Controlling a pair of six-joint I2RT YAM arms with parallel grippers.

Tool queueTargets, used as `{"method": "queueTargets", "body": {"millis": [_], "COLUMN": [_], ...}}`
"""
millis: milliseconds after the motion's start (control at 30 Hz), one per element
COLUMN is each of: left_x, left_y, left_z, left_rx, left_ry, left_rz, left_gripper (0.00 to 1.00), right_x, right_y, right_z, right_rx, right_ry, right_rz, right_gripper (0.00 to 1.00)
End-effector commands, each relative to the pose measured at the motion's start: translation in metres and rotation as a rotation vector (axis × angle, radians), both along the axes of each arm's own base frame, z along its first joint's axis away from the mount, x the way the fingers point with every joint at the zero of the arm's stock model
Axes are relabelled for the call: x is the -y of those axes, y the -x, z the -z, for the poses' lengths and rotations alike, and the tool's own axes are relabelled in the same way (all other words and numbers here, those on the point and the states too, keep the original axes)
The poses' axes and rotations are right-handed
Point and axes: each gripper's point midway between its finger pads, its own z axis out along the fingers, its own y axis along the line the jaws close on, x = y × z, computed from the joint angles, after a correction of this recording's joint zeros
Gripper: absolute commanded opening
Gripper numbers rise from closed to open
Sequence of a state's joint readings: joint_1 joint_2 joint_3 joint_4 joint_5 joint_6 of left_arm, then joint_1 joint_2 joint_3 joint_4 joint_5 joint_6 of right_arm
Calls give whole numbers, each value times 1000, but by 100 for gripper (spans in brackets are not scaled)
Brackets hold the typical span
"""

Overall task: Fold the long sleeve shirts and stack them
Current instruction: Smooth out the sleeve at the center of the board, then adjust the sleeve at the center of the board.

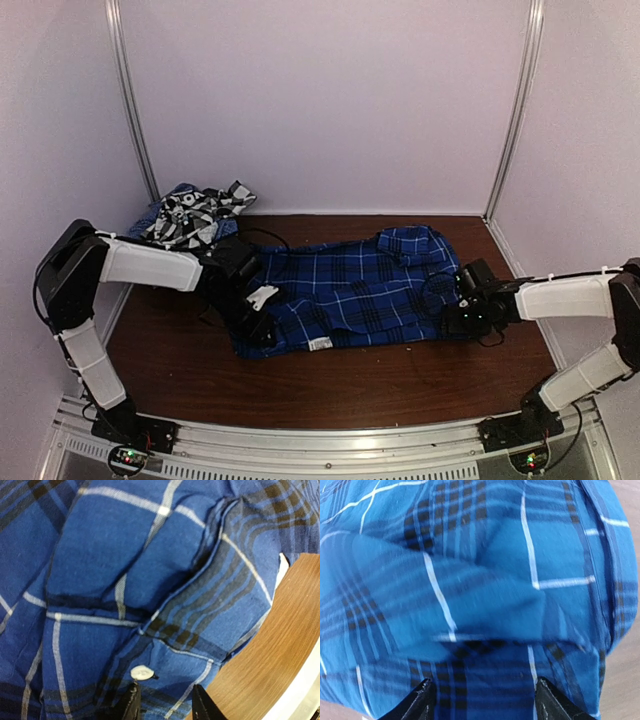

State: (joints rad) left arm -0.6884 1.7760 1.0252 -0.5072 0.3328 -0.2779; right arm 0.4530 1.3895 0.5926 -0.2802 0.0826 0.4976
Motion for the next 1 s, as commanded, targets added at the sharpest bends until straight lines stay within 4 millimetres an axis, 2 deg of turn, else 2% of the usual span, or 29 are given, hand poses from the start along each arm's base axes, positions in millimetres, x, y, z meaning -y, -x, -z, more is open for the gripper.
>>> {"method": "queueTargets", "body": {"millis": [0,167,300,400,467,600,700,967], "left_x": [-28,-31,-12,0,1,2,-1,-18], "left_y": [19,22,5,-6,-13,-22,-31,-48], "left_z": [7,-8,-45,-65,-67,-65,-60,-41], "left_rx": [-58,-31,69,114,125,125,146,159], "left_ry": [-98,-73,36,112,116,115,88,7], "left_rz": [-9,-26,-25,-54,-97,-168,-206,-272], "left_gripper": [35,34,38,45,52,57,57,57], "right_x": [-2,-8,-18,-21,-23,-28,-35,-33], "right_y": [24,38,34,29,27,22,22,24], "right_z": [-2,-29,-59,-69,-70,-68,-67,-63], "right_rx": [-36,19,104,121,111,115,108,102], "right_ry": [-82,-150,-213,-209,-199,-197,-217,-202], "right_rz": [23,28,4,-11,-24,-38,-59,-70], "right_gripper": [69,69,68,68,68,68,67,67]}}
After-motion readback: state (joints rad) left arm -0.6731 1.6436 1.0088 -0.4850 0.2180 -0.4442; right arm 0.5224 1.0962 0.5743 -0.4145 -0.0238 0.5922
